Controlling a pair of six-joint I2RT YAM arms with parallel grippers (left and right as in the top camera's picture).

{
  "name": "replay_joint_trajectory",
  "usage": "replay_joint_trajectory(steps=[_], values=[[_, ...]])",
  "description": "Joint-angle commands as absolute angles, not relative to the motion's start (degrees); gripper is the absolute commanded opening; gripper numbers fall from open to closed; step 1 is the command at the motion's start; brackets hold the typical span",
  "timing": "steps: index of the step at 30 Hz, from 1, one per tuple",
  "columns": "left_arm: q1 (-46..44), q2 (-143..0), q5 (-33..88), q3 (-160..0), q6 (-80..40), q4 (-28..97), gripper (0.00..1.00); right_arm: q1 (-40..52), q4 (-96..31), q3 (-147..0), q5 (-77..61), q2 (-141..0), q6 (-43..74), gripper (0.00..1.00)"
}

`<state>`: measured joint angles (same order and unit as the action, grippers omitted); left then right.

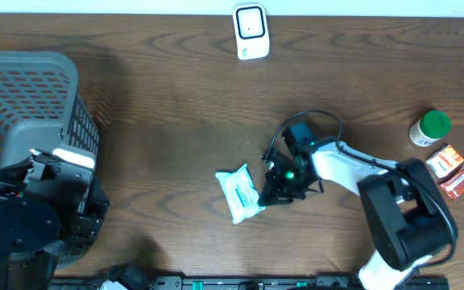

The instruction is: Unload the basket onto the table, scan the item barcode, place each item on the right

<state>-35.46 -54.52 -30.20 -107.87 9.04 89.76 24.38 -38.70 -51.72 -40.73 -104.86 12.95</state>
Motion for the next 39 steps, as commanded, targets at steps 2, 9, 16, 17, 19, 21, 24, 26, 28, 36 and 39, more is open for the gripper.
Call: replay_joint_trajectory(steps=[2, 9, 16, 17, 19, 21, 24, 26, 28, 36, 39], values=[[-35.44, -54.17, -30.68, -107.83, 9.19, 89.76, 0.82, 23.73, -46.63, -57.17, -23.53, -95.35, 13.32, 0.02], [-35.44, -54.17, -30.68, -107.83, 9.19, 89.76, 0.82, 24.97, -51.77, -57.80, -12.80, -85.17, 14.87, 0.02], [-35.44, -54.17, -30.70, -107.83, 9.19, 89.76, 0.82, 27.14, -53.76, -56.01, -17.89, -85.03, 19.70, 0.73], [-35.44, -54.17, -30.68, -107.83, 9.19, 89.76, 0.82, 28.73, -53.84, -55.51, -16.56, -85.03, 20.49, 0.72], [-35.44, -54.17, -30.68, -107.83, 9.19, 89.76, 0.82, 32.69, -54.06, -55.29, -10.96, -85.03, 23.07, 0.72], [-35.44, -54.17, -30.70, -107.83, 9.19, 89.76, 0.82, 38.61, -54.02, -55.31, -1.78, -85.01, 26.81, 0.76], [-35.44, -54.17, -30.68, -107.83, 9.19, 89.76, 0.82, 48.07, -52.25, -55.24, 9.08, -85.45, 29.12, 0.99], [-35.44, -54.17, -30.68, -107.83, 9.19, 89.76, 0.82, 52.82, -50.28, -55.24, 11.31, -86.21, 28.93, 0.99], [-35.44, -54.17, -30.68, -107.83, 9.19, 89.76, 0.82, 56.47, -47.83, -55.24, 12.14, -87.61, 27.62, 0.99], [-35.44, -54.17, -30.68, -107.83, 9.19, 89.73, 0.82, 58.00, -39.05, -55.46, 12.47, -97.71, 21.93, 0.98], [-35.44, -54.17, -30.68, -107.83, 9.19, 89.76, 0.82, 58.83, -38.70, -55.88, 16.60, -101.06, 20.95, 0.95]])
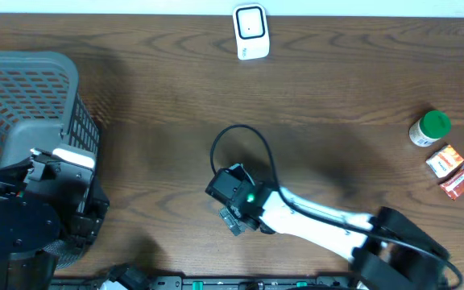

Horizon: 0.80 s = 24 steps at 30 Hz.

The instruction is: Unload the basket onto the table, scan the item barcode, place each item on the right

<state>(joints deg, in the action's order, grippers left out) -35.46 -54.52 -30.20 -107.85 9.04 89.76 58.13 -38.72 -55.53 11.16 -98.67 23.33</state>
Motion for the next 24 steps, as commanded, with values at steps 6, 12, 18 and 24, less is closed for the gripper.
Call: replay_joint_trajectory(steps=[6, 12, 18, 24], values=[[-35.44, -54.17, -30.68, -107.83, 9.19, 89.76, 0.82, 59.13, -40.03, -55.88, 20.45, -104.53, 21.19, 0.77], [-35.44, -54.17, -30.68, -107.83, 9.19, 89.76, 0.82, 60.16, -42.74, -57.30, 23.86, -104.68, 22.28, 0.77], [-35.44, -54.17, -30.70, -107.83, 9.19, 89.76, 0.82, 62.67, -43.16, -57.58, 25.45, -104.68, 22.26, 0.72], [-35.44, -54.17, -30.68, -107.83, 9.19, 89.76, 0.82, 63.22, -43.05, -57.58, 25.45, -104.71, 22.15, 0.55]])
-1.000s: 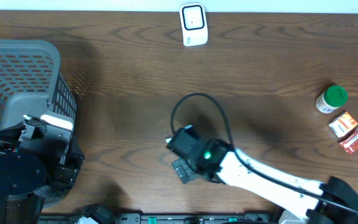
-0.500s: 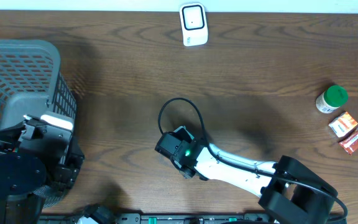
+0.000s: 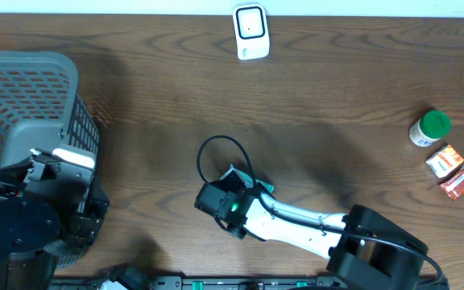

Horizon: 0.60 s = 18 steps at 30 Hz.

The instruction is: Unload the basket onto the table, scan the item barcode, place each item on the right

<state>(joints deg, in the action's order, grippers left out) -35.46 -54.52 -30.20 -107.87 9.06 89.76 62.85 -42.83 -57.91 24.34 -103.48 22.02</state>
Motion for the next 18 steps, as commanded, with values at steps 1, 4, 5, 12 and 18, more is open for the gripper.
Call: replay_joint_trajectory(steps=[1, 4, 5, 12, 18], values=[[-35.44, -54.17, -30.68, -107.83, 9.19, 89.76, 0.82, 63.05, -42.72, -57.56, 25.41, -104.79, 21.63, 0.50], [-35.44, -54.17, -30.70, -107.83, 9.19, 89.76, 0.82, 62.19, -41.32, -57.56, 25.30, -105.32, 20.49, 0.20], [-35.44, -54.17, -30.68, -107.83, 9.19, 89.76, 0.82, 61.84, -40.86, -57.56, 25.08, -105.54, 20.47, 0.11], [-35.44, -54.17, -30.68, -107.83, 9.19, 89.76, 0.82, 59.37, -41.17, -60.80, 12.38, -105.54, 17.98, 0.01], [-35.44, -54.17, -30.68, -107.83, 9.19, 89.76, 0.82, 53.63, -49.71, -71.07, -16.45, -105.21, 8.32, 0.01]])
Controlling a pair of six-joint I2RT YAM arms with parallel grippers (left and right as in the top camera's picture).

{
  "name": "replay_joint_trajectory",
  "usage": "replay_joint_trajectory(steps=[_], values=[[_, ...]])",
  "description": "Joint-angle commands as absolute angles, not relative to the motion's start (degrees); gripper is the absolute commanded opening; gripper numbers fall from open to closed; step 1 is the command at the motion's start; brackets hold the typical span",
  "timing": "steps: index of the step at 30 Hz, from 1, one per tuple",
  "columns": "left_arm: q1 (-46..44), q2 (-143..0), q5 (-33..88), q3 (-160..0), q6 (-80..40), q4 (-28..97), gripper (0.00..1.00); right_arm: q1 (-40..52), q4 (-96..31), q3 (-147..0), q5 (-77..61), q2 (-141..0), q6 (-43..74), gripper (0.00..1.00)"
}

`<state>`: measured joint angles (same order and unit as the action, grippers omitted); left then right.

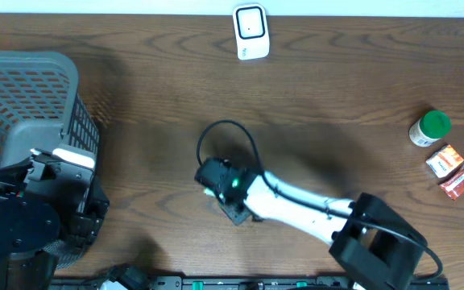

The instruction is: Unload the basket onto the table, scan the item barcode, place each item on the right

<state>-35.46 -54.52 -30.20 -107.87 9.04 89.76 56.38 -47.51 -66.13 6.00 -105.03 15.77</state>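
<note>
My right arm reaches from the bottom right to the middle of the table, and its gripper (230,206) points down under the black wrist with the green light. The wrist hides the fingers. The white wipes packet (210,193) lies beneath the wrist, showing only as a pale sliver at its left edge. The white barcode scanner (250,31) stands at the far edge of the table, well away from the gripper. My left arm (22,229) is folded at the near left beside the basket, and its fingers cannot be made out.
A grey mesh basket (22,97) fills the left side. At the right edge stand a green-capped bottle (430,127) and two snack packets (445,161). A black cable (216,133) loops above the right wrist.
The right wrist has shifted slightly up and away from the near edge. The teal and white edge of the packet that showed beside it is now covered. The left arm has not moved.
At first my right gripper was beside the white packet's right end, near the table's middle. Then the arm had stretched left with its wrist over the packet. Later the packet's edge showed beside the wrist, and now the wrist covers it.
</note>
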Motion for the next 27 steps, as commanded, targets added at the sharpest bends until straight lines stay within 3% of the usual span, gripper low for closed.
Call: replay_joint_trajectory(steps=[1, 7, 14, 27], values=[[-35.44, -54.17, -30.68, -107.83, 9.19, 89.76, 0.82, 52.05, -51.16, -72.44, -22.15, -105.21, 6.07, 0.01], [-35.44, -54.17, -30.68, -107.83, 9.19, 89.76, 0.82, 40.32, -52.47, -71.85, -44.53, -105.27, 1.96, 0.01], [-35.44, -54.17, -30.70, -107.83, 9.19, 89.76, 0.82, 27.57, -47.09, -65.93, -58.02, -106.24, 2.04, 0.01], [-35.44, -54.17, -30.68, -107.83, 9.19, 89.76, 0.82, 19.07, -43.33, -63.64, -58.19, -114.26, 2.90, 0.01]])
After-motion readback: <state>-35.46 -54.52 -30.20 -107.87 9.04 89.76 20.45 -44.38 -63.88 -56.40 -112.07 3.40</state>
